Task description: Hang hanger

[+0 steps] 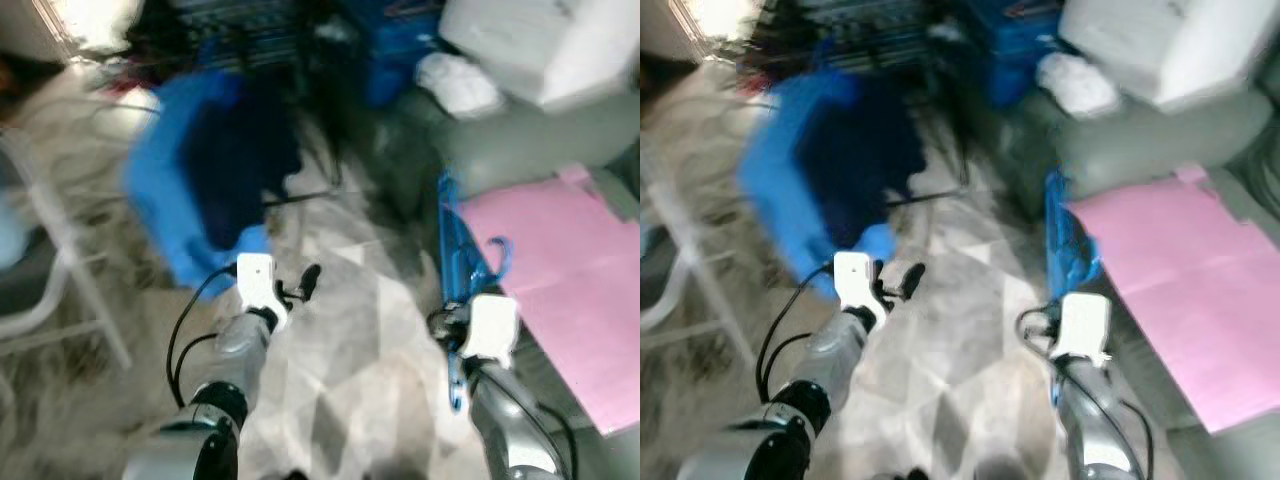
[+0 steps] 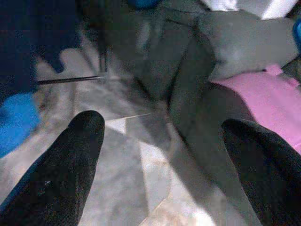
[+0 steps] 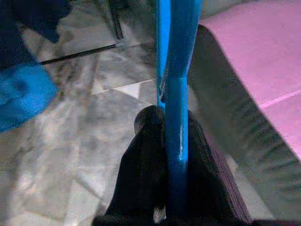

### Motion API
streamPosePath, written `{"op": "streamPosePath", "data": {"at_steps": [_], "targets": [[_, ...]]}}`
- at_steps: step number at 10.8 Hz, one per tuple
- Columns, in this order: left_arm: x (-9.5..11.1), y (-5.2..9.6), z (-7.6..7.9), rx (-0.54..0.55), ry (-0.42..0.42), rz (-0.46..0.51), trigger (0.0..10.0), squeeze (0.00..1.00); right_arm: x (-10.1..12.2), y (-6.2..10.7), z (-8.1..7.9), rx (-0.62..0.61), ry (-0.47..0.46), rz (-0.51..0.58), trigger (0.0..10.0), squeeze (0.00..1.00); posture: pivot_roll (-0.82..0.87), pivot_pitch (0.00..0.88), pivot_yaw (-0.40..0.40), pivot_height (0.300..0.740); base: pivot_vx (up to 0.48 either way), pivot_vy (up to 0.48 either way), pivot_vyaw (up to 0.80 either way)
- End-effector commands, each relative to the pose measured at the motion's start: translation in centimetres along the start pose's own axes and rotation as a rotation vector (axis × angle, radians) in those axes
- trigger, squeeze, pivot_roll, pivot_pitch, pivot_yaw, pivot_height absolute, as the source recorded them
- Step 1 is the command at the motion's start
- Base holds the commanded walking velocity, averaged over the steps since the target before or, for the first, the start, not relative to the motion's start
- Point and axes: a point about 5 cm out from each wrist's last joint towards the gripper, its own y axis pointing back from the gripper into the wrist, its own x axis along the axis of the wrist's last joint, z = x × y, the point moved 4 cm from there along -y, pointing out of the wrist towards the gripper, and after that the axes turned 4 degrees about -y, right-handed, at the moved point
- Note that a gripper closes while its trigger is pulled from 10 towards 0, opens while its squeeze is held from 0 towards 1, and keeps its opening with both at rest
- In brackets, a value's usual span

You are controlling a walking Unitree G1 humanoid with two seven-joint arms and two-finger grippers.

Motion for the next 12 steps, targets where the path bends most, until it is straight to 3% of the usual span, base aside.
{"op": "streamPosePath", "data": {"at_steps": [1,3,5,8,12], "targets": [[-0.4,0.0,0.4,-0.004,0.012,-0.019,10.0,0.00,0.5,0.0,0.4,-0.005,0.015,0.015,10.0,0.00,-0.36,0.148,0.108,0.740,0.446,0.000,0.00],[-0.4,-0.2,0.6,0.005,0.005,-0.024,10.0,0.00,0.4,0.2,0.0,0.032,0.035,0.013,10.0,0.00,-0.36,0.139,0.106,0.740,0.444,0.000,0.74],[-0.6,0.0,-0.4,0.061,-0.045,-0.042,10.0,0.00,0.0,0.4,-0.8,0.080,0.044,-0.008,10.0,0.00,-0.36,0.126,0.107,0.740,0.279,0.000,0.74],[-0.8,0.4,-1.6,0.108,-0.087,-0.057,10.0,0.00,-1.1,0.6,-1.6,0.123,0.042,-0.049,10.0,0.00,-0.35,0.094,0.102,0.740,0.261,0.000,0.00],[-0.4,0.4,-1.9,0.117,-0.093,-0.047,10.0,0.00,-0.6,-0.2,-2.5,0.172,0.057,-0.055,10.0,0.00,-0.34,0.084,0.104,0.740,0.300,0.000,0.00]]}}
